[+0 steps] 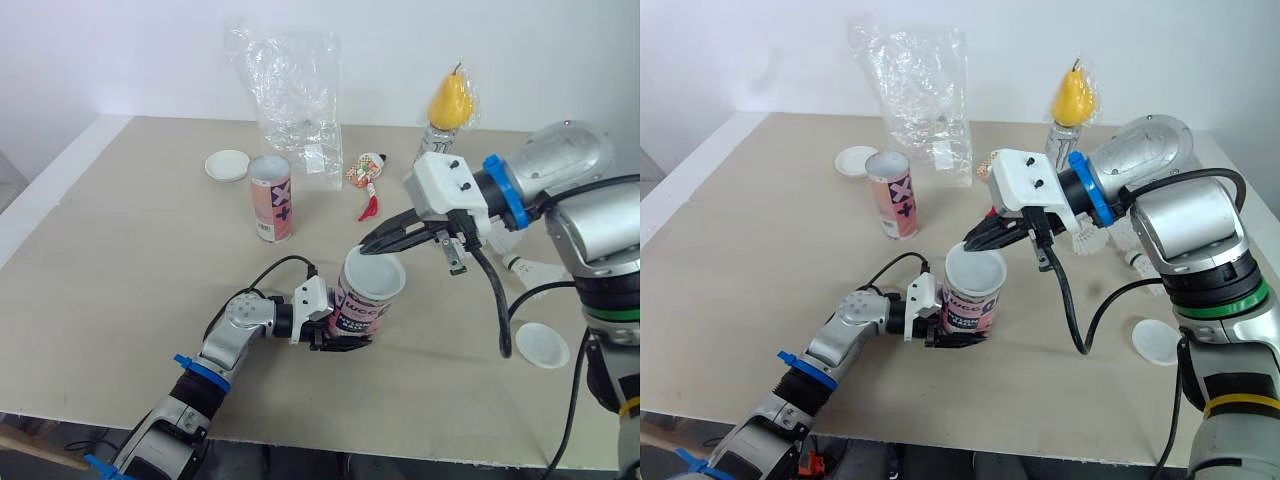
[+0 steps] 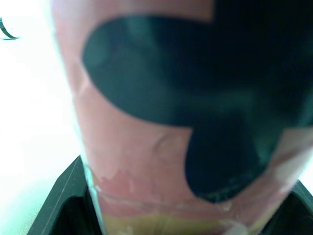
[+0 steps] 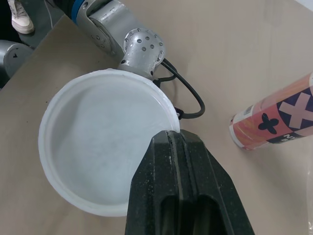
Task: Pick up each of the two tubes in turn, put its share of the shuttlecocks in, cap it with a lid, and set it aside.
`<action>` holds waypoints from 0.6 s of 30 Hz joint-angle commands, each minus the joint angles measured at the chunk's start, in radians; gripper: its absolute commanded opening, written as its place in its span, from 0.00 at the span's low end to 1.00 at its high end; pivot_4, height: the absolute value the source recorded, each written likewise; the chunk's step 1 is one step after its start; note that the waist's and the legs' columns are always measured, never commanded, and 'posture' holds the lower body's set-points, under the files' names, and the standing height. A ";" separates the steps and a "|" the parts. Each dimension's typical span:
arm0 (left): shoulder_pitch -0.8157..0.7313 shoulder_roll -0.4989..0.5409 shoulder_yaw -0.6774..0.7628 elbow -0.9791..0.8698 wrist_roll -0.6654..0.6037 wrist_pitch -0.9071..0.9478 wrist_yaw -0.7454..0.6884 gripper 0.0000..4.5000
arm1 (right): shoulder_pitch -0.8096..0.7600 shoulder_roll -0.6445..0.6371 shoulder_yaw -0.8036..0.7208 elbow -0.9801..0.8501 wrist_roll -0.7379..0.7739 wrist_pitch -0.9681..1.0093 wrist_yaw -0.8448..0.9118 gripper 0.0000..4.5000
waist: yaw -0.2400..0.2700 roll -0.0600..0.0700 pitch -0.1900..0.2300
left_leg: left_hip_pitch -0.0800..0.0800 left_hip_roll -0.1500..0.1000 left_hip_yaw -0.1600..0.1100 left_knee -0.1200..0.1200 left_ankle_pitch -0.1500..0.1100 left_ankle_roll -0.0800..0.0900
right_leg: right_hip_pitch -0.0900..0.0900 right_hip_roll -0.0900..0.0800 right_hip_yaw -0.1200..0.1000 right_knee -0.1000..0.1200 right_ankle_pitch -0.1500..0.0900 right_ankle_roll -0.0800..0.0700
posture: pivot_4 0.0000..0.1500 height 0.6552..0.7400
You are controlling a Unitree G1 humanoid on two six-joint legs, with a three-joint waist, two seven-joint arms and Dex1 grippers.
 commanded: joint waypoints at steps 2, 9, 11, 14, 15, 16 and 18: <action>0.016 0.005 -0.004 0.020 0.014 0.017 0.016 0.66 | 0.000 0.007 0.005 -0.013 -0.012 -0.017 0.021 0.02 | 0.000 0.000 0.000 | 0.000 0.000 0.000 0.000 0.000 0.000 | 0.000 0.000 0.000 0.000 0.000 0.000 | 1.00 1.00; 0.016 0.003 -0.001 0.019 0.012 0.023 0.023 0.66 | 0.004 0.015 0.010 -0.012 -0.025 -0.027 0.030 0.02 | 0.000 0.000 0.000 | 0.000 0.000 0.000 0.000 0.000 0.000 | 0.000 0.000 0.000 0.000 0.000 0.000 | 1.00 1.00; 0.017 0.003 -0.001 0.017 0.012 0.025 0.023 0.66 | 0.003 0.012 0.012 -0.004 -0.033 -0.034 0.037 0.02 | 0.000 0.000 0.000 | 0.000 0.000 0.000 0.000 0.000 0.000 | 0.000 0.000 0.000 0.000 0.000 0.000 | 1.00 1.00; 0.017 0.003 -0.001 0.016 0.011 0.029 0.025 0.66 | -0.001 0.013 0.013 0.010 -0.043 -0.049 0.043 0.02 | 0.000 0.000 0.000 | 0.000 0.000 0.000 0.000 0.000 0.000 | 0.000 0.000 0.000 0.000 0.000 0.000 | 1.00 1.00; 0.017 0.003 -0.001 0.016 0.011 0.030 0.025 0.66 | -0.003 0.014 0.013 0.014 -0.045 -0.054 0.044 0.02 | 0.000 0.000 0.000 | 0.000 0.000 0.000 0.000 0.000 0.000 | 0.001 0.000 0.000 0.000 0.000 0.000 | 1.00 1.00; 0.017 0.003 -0.001 0.015 0.011 0.031 0.025 0.66 | -0.005 0.015 0.013 0.019 -0.048 -0.060 0.044 0.02 | 0.000 0.000 0.000 | 0.000 0.000 0.000 0.000 0.000 0.000 | 0.001 0.000 0.000 0.000 0.000 0.000 | 1.00 1.00; 0.017 0.002 0.000 0.014 0.010 0.034 0.026 0.66 | -0.010 0.017 0.013 0.029 -0.053 -0.072 0.045 0.02 | 0.000 0.000 0.000 | 0.000 0.000 0.000 0.000 0.000 0.000 | 0.001 0.000 0.000 0.000 0.000 0.000 | 1.00 1.00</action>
